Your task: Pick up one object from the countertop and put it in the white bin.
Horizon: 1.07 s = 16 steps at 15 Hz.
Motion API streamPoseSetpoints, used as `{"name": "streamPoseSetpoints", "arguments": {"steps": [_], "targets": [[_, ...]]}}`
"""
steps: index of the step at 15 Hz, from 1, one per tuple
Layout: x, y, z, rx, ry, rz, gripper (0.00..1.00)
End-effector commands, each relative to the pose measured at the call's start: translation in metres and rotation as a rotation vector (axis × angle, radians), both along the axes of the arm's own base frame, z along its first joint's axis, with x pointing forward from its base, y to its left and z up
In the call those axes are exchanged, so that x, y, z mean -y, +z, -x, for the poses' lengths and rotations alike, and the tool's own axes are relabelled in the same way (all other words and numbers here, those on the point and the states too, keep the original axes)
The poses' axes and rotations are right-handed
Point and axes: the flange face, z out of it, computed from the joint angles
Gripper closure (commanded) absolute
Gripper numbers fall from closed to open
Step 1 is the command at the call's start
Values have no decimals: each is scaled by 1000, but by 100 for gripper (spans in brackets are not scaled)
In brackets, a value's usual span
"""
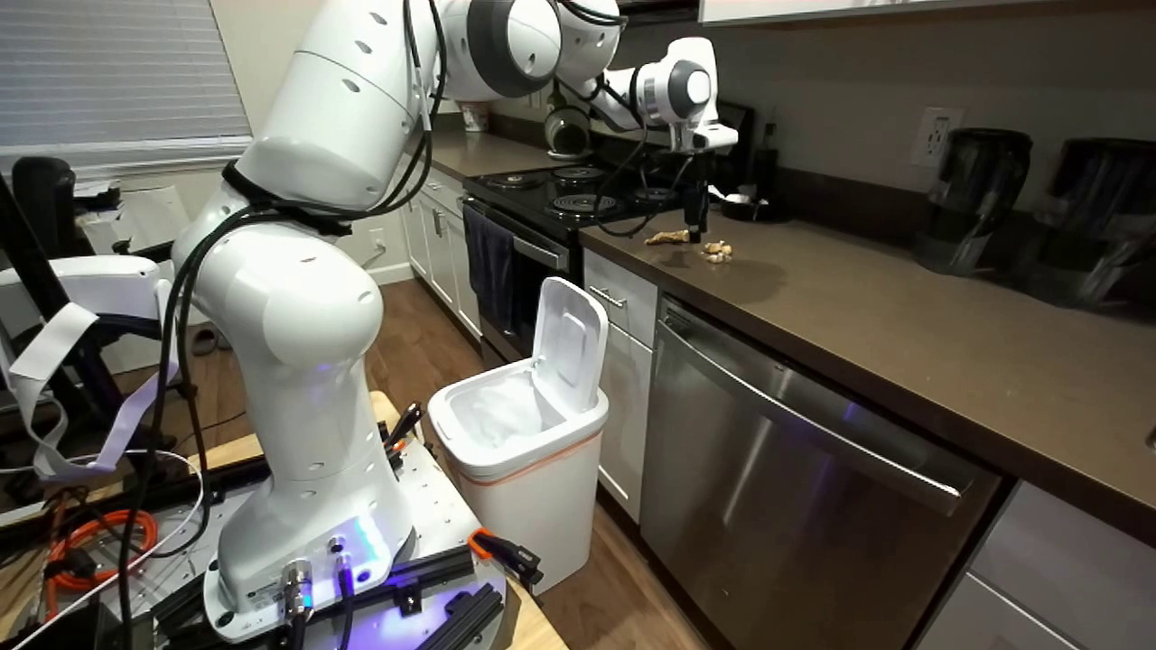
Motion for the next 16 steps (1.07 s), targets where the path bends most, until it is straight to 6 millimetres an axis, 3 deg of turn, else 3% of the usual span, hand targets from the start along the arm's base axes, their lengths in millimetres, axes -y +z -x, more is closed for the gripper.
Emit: {"name": "streamPoseSetpoints", "arguments": {"steps": [1,5,7,10,12,14,15,16], "targets": [[8,-11,0,49,-40,-13,0],[25,-17,-15,92,-24,36,0],[33,-11,-13,84,-49,33,0],[38,-17,-11,43,-99,22,33],[38,-19,-8,27,-127,12,47],[36,-22,-7,15,-144,9,38],[34,-23,-7,16,-143,9,22],[30,-23,-8,26,-137,12,14]]}}
